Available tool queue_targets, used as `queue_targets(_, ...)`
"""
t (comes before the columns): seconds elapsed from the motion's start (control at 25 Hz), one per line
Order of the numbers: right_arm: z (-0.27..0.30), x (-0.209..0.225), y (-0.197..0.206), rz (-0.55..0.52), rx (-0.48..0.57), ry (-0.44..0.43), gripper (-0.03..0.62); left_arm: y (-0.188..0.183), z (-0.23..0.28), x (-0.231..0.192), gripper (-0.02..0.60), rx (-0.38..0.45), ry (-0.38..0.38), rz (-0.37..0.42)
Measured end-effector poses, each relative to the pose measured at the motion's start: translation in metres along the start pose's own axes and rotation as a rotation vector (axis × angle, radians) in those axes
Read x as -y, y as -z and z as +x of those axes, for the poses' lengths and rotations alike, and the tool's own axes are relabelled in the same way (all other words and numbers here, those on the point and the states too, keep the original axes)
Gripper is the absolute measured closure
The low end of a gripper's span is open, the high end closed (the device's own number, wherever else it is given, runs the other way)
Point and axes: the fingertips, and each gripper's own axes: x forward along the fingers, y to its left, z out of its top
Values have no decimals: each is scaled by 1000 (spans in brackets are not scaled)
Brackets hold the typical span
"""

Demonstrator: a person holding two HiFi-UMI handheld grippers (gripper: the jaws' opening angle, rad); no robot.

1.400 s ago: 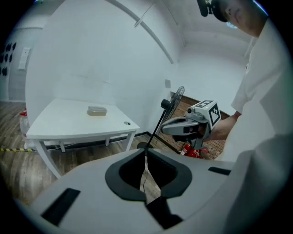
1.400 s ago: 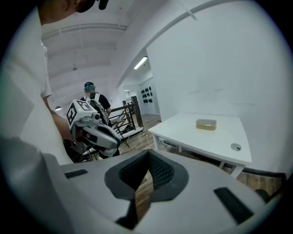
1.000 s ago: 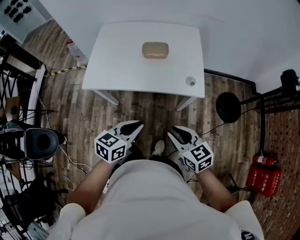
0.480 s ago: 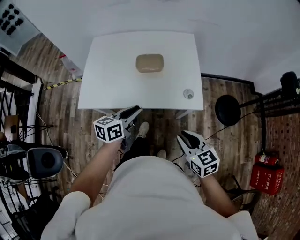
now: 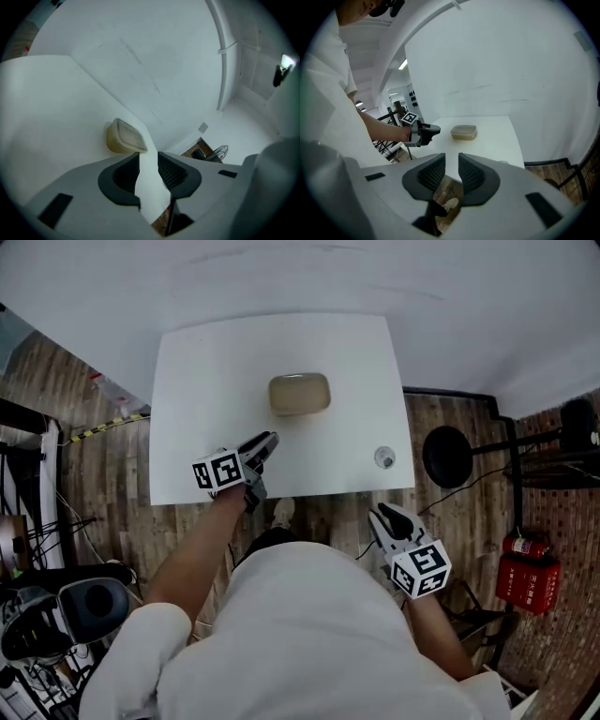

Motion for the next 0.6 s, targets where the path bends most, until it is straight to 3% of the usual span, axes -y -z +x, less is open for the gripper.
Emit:
queue_targets(0.28, 23, 10, -18, 49, -21, 84, 503, -24, 37, -56, 439, -31, 2, -128)
queue_targets(0.6, 30, 15, -17, 106, -44, 148, 507, -25, 63, -79, 412, -66, 19, -228)
